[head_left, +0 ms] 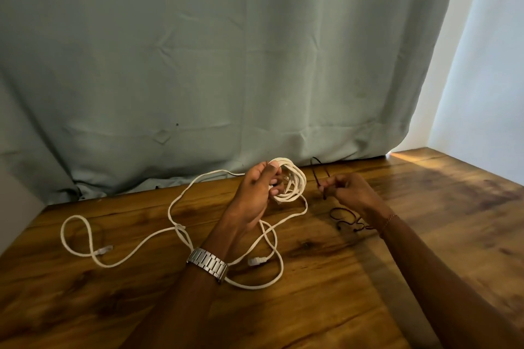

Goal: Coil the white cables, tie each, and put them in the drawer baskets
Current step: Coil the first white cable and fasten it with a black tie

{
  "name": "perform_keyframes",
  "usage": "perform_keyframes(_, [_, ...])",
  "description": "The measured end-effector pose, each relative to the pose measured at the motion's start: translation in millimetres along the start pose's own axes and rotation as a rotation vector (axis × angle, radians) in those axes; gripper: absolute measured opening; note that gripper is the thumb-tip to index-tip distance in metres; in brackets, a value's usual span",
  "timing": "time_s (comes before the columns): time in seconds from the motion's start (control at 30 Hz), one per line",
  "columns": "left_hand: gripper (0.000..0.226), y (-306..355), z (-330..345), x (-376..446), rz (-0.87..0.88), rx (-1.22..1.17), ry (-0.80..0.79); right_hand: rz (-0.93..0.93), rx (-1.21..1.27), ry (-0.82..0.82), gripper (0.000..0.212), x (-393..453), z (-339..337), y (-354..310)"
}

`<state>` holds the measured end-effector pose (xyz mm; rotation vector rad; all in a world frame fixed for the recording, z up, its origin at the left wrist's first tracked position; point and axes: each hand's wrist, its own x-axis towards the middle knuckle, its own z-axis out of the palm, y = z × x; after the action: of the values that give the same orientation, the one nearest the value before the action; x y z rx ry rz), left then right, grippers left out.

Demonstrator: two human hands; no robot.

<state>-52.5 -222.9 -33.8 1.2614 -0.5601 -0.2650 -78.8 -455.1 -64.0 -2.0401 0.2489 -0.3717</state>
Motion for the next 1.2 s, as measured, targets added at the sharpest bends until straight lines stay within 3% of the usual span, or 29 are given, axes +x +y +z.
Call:
perform_keyframes(0.17, [0.023, 4.3, -12.5, -2.8, 0.015, 0.052, 0.024, 0.131, 0.397, -0.044, 0.013, 1.3, 2.4, -21.8])
perform_keyframes(0.33, [0.025, 13.8, -23.9, -4.8, 0.036, 0.066, 0.122, 0.061, 0.61, -0.145, 0.032, -12.7, 20.3, -61.7])
perform_keyframes(0.47, [0.03, 28.1, -36.8, -7.8, 0.12, 0.177, 0.221, -0.058, 0.608, -0.173, 0.032, -27.2, 45.5, -103.7])
perform_keyframes(0.77, [0.025, 50.2, -96.1, -14.1, 0.309, 0.237, 0.479, -0.196, 0.31, -0.129, 0.015, -40.6, 127.4, -175.3])
perform_keyframes(0.93, [0.024, 58.4, -117.0, -17.4, 0.427, 0.247, 0.6, -0.266, 0.368, 0.013, 0.012, -38.1, 169.1, -197.4])
perform_keyframes(1.03, [0.03, 64.4, -124.7, -20.1, 0.472, 0.225, 0.67, -0.305, 0.397, -0.011, 0.01, -38.7, 183.1, -206.6])
perform_keyframes(1.2, [0.033, 69.7, -134.6, -19.2, 0.537, 0.171, 0.764, -0.305, 0.663, -0.084, 0.01, -42.6, 209.1, -213.7])
